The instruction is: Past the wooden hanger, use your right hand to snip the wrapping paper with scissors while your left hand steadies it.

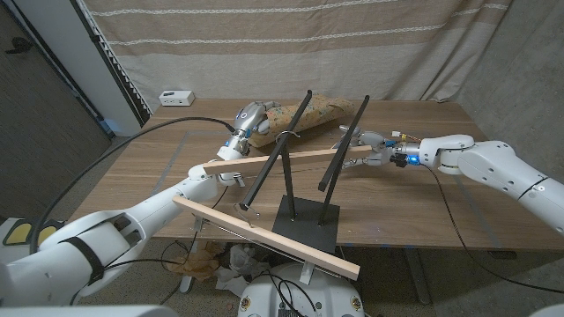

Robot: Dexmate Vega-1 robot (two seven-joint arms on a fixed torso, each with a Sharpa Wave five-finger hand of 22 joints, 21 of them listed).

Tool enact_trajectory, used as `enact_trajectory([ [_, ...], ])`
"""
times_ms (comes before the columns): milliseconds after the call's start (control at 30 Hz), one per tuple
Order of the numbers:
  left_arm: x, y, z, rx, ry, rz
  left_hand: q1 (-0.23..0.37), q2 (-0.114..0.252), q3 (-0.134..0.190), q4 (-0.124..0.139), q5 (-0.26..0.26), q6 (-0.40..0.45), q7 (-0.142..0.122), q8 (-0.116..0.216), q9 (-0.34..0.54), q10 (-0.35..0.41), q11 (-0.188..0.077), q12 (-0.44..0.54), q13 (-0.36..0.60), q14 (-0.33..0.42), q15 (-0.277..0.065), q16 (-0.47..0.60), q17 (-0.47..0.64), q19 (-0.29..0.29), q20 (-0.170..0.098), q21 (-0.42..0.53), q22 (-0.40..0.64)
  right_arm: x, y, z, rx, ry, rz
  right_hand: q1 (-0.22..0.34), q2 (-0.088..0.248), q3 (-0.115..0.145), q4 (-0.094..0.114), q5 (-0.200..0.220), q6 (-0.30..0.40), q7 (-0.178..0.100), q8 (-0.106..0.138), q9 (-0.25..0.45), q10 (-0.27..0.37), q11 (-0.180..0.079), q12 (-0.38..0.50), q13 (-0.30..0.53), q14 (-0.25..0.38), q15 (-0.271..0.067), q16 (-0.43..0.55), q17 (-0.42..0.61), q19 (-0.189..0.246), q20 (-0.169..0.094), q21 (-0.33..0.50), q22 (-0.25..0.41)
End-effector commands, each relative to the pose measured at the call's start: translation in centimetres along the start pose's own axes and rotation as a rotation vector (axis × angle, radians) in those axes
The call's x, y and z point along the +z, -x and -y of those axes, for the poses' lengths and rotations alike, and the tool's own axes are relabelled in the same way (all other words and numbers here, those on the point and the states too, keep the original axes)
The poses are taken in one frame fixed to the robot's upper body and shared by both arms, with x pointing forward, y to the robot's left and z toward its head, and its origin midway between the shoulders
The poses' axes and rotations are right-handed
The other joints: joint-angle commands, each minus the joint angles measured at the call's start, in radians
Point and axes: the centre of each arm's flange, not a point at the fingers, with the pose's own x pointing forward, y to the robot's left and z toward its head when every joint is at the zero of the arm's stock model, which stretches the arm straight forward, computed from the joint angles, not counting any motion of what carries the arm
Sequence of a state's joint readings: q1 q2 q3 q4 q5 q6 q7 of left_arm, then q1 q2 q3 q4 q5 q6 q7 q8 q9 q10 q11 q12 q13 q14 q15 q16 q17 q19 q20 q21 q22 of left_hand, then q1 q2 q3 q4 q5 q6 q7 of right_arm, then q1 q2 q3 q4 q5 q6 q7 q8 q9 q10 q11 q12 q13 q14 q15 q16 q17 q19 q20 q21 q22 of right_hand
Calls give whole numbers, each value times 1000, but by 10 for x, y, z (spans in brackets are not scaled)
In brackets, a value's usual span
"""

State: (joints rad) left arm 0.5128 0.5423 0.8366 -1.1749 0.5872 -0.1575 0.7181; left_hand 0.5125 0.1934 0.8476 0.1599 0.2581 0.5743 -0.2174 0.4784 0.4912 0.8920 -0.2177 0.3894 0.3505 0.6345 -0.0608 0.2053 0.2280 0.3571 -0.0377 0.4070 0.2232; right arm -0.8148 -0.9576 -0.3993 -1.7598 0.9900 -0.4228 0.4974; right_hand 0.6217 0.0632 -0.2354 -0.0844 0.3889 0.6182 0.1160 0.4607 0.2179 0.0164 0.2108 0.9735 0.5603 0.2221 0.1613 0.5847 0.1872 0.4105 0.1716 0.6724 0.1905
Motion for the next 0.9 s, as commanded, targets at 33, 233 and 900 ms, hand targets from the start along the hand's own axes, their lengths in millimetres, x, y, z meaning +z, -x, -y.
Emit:
enact_trajectory([
  [33, 0, 0, 1, -2, 0, 0, 12, 0, -2, 1, 7, 1, -2, 2, -1, -4, 1, 7, 3, 9, -170, -5, 3, -2, -71, 6, 1, -14, -6, 0, 0, -91, 117, 24, 5, 3, -11, 9, -2, 4, 6, 13, -11, 3, -37, -36, -22, -1, -14, -2, -19, 5, -12, 2],
  [233, 0, -1, 0, -2, -5, 2, 12, 1, -2, 1, 8, 1, -2, 1, -2, -4, 1, 7, 4, 10, -170, -4, 3, -2, -70, 7, 1, -15, -6, 2, -35, -109, 180, 66, 11, 16, -30, 19, -21, -19, 8, 34, 13, 2, -75, -86, -15, -19, -22, -5, -12, -8, -14, 1],
  [900, 4, -1, 1, -2, -7, 6, 12, 1, -3, 1, 8, 1, -2, 1, -4, -4, 1, 7, 5, 14, -171, -3, 3, -1, -70, 9, 0, -38, -9, 6, -88, -250, 306, 181, -12, 34, -58, 52, -15, -37, 198, 297, 135, -26, -216, -276, 62, -62, -38, -3, 59, -51, -8, 0],
])
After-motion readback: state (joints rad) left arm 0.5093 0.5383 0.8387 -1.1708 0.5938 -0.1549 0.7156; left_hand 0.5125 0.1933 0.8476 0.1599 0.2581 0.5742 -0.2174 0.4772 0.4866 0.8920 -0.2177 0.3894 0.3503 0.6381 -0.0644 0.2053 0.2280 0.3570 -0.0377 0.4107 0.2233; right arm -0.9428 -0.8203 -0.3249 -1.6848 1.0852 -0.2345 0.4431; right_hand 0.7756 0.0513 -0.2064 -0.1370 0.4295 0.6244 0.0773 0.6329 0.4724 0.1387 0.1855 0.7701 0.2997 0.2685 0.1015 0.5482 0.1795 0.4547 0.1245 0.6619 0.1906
